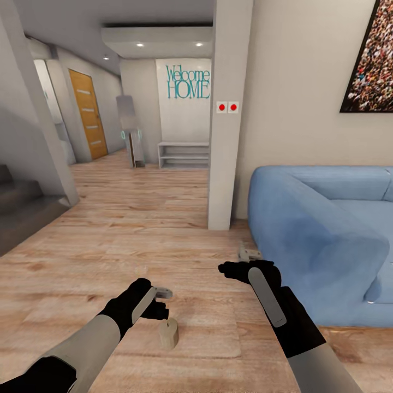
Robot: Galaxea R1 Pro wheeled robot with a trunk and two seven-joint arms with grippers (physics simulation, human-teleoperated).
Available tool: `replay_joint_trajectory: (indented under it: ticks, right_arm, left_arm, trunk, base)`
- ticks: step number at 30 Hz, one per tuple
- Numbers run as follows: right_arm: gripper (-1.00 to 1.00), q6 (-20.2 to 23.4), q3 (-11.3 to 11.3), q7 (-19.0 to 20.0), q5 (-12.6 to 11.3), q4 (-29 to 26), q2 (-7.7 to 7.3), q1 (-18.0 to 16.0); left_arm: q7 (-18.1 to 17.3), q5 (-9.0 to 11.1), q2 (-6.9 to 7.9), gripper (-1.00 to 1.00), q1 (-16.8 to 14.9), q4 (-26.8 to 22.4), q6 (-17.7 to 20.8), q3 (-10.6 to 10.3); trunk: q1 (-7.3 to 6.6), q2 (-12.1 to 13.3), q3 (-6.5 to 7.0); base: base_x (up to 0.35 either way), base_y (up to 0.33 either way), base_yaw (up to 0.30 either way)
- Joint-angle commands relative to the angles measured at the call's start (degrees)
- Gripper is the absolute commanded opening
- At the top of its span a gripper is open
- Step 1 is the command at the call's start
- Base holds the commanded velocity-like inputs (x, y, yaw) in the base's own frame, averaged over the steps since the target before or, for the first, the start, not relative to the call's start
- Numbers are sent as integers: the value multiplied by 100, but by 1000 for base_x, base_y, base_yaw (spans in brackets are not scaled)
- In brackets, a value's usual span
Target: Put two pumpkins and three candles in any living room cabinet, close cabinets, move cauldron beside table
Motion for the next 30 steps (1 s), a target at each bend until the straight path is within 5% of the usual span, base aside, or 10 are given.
replay_joint_trajectory:
  ticks: [1,30]
  right_arm:
    - [100,10,5,-61,-57,-5,0,-4]
    - [100,10,8,-56,-51,-5,2,-4]
  left_arm:
    - [52,61,5,100,-4,-7,16,-34]
    - [82,60,7,100,-4,-7,-11,-60]
  trunk:
    - [1,-5,-29]
    - [76,-43,-671]
  base:
    - [0,0,0]
    - [0,0,0]
